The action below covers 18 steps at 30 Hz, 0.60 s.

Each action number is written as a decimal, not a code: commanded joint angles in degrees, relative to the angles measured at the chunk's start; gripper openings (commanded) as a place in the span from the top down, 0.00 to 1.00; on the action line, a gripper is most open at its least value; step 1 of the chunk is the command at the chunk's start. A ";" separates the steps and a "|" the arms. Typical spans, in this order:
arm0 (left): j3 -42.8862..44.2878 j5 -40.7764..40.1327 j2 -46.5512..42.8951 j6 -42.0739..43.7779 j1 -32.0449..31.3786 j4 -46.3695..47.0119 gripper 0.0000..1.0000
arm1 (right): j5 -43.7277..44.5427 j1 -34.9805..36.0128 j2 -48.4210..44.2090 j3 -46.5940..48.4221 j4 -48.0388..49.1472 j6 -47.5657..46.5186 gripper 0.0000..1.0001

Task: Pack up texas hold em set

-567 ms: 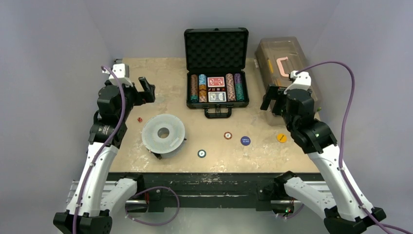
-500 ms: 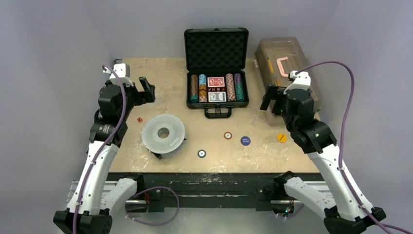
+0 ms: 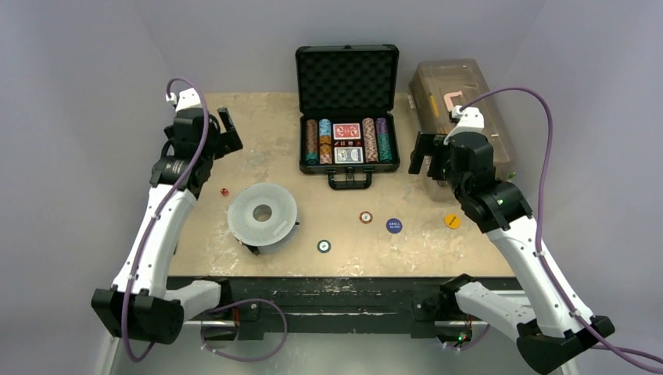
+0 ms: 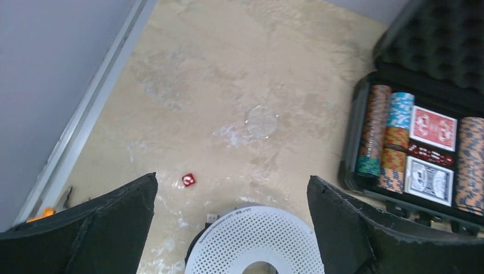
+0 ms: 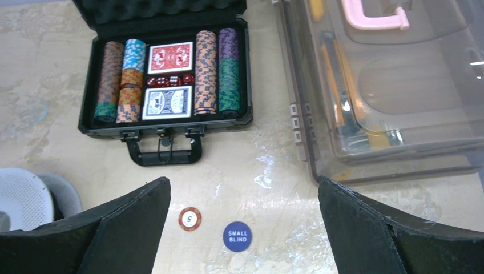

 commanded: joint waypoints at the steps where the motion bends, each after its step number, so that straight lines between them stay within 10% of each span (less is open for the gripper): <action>1: 5.72 -8.77 7.16 -6.41 1.51 -9.44 0.00 | -3.42 -0.03 -0.33 3.44 -0.07 0.18 0.01; 18: 9.86 11.82 34.89 -20.45 17.62 -18.28 0.13 | -6.81 -0.01 -3.48 0.43 2.54 -0.28 0.01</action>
